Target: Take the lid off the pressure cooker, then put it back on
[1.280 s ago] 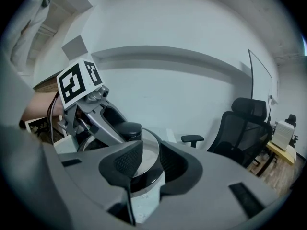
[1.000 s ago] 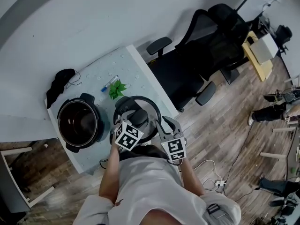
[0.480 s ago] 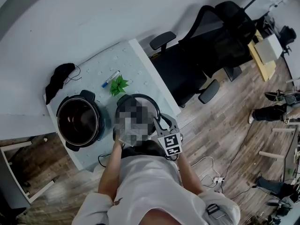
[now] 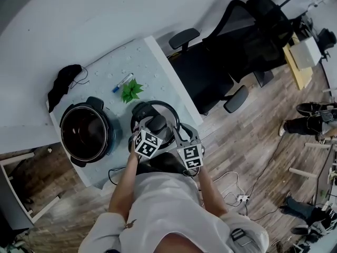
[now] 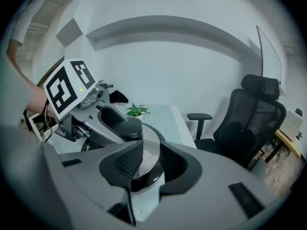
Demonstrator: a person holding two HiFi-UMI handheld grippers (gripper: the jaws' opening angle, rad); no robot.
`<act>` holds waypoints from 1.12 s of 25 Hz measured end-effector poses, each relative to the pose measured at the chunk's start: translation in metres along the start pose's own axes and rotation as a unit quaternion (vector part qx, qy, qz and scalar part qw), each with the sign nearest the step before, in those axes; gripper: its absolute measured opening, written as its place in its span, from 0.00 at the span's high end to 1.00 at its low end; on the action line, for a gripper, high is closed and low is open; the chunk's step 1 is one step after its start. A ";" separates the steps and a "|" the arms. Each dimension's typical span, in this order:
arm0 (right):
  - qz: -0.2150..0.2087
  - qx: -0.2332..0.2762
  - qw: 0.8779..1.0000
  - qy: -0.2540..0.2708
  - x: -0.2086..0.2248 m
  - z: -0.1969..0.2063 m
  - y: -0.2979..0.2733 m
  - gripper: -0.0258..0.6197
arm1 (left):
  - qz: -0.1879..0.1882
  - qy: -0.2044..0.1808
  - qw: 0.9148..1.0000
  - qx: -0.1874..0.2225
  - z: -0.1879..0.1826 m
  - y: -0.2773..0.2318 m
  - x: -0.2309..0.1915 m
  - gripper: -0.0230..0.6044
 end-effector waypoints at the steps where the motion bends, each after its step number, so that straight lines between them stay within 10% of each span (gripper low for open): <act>1: -0.001 -0.002 1.000 0.000 0.001 0.002 -0.001 0.79 | 0.000 0.000 1.000 0.002 0.001 -0.002 0.000 0.53; 28: 0.000 -0.005 1.000 -0.017 -0.007 0.005 -0.006 0.79 | -0.015 -0.002 1.000 0.008 0.018 -0.018 0.003 0.49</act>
Point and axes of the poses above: the fingertips, and each gripper's own axes: y backward along the fingers, x to its right, z out of its underside, the point moved 10 cm from there along y, backward along the fingers, and after that the axes turned 2 degrees about y, right-handed, at the moved point
